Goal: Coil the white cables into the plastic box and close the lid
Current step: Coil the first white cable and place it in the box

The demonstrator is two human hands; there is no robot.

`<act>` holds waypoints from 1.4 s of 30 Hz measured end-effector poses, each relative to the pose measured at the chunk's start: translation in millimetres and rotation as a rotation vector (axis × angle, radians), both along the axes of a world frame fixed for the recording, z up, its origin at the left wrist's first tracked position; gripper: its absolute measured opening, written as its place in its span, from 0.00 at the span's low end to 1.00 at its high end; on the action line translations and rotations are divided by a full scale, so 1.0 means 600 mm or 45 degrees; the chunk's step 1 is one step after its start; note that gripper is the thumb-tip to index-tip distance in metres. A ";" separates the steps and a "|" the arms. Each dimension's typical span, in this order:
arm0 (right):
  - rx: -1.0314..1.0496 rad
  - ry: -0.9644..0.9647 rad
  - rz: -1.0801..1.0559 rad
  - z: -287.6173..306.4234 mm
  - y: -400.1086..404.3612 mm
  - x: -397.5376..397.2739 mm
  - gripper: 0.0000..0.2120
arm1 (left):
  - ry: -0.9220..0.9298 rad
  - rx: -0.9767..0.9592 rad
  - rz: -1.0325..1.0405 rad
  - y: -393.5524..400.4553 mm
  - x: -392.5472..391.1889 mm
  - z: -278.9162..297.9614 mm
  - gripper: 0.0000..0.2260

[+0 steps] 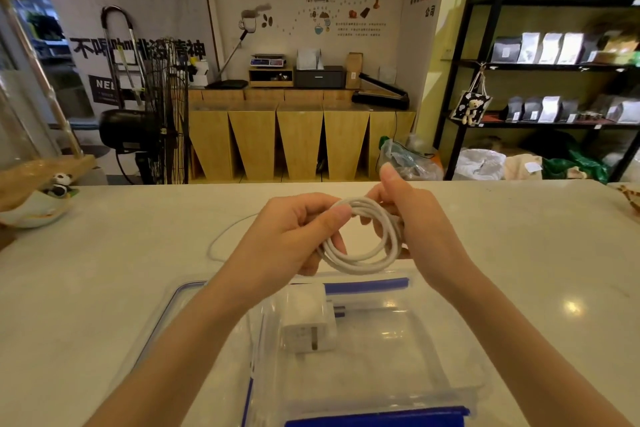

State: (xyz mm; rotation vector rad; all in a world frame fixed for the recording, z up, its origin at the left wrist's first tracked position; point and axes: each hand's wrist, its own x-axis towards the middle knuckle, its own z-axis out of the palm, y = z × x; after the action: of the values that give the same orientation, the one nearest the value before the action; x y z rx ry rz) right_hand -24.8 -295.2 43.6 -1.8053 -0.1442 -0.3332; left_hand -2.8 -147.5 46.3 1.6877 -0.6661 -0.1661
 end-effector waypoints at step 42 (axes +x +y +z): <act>-1.801 0.644 -0.138 -0.068 -0.047 0.004 0.08 | -0.377 1.250 -0.206 -0.129 0.042 -0.123 0.09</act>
State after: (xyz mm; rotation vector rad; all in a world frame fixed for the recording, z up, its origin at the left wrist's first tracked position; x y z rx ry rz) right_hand -22.2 -323.2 2.7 -3.2325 0.1281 0.2751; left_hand 22.6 -224.9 -27.6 2.6282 -1.0402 -0.4094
